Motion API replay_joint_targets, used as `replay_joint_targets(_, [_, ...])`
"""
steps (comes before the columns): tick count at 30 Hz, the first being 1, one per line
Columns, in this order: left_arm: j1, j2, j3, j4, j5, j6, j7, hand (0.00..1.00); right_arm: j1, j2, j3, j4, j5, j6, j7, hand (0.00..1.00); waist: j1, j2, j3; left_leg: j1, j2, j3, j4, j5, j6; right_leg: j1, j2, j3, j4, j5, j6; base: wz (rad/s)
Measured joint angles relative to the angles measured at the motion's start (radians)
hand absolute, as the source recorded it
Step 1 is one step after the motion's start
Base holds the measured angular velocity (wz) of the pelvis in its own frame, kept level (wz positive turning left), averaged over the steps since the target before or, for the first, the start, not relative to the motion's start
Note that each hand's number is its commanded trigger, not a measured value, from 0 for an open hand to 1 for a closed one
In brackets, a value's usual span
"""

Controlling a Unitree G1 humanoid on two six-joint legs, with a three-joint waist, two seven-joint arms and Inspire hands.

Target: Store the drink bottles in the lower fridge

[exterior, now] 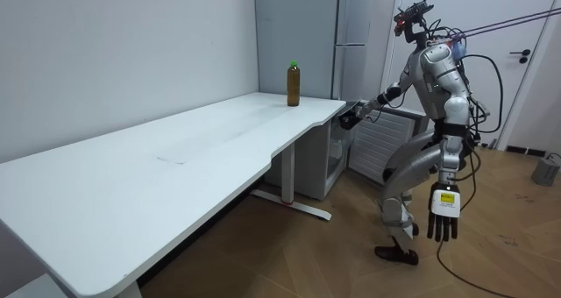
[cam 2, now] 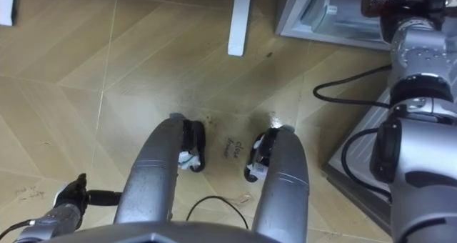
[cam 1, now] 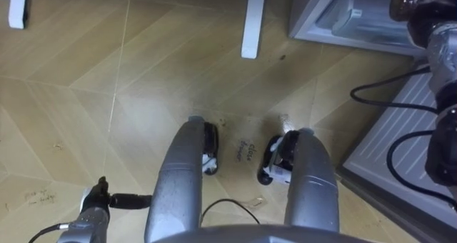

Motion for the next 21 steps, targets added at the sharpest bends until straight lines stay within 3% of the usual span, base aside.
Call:
replay_joint_targets(11, [0.0, 0.0, 0.001, 0.006, 0.001, 0.004, -0.001, 0.0, 0.0, 0.0, 0.0, 0.045, -0.009, 0.033, 0.014, 0.0, -0.003, -0.002, 0.0013, 0.035, 0.001, 0.0, -0.012, 0.0, 0.0, 0.04, 0.0, -0.005, -0.018, 0.0, 0.001, 0.0])
replay_joint_targets(21, [0.001, 0.0, 0.018, 0.006, 0.002, 0.013, -0.007, 0.0, 0.0, 0.0, -0.002, 0.057, -0.008, 0.037, 0.018, 0.0, -0.001, -0.002, 0.0009, 0.036, 0.003, 0.003, -0.013, 0.0, 0.0, 0.041, 0.0, -0.005, -0.02, 0.001, 0.003, 0.0])
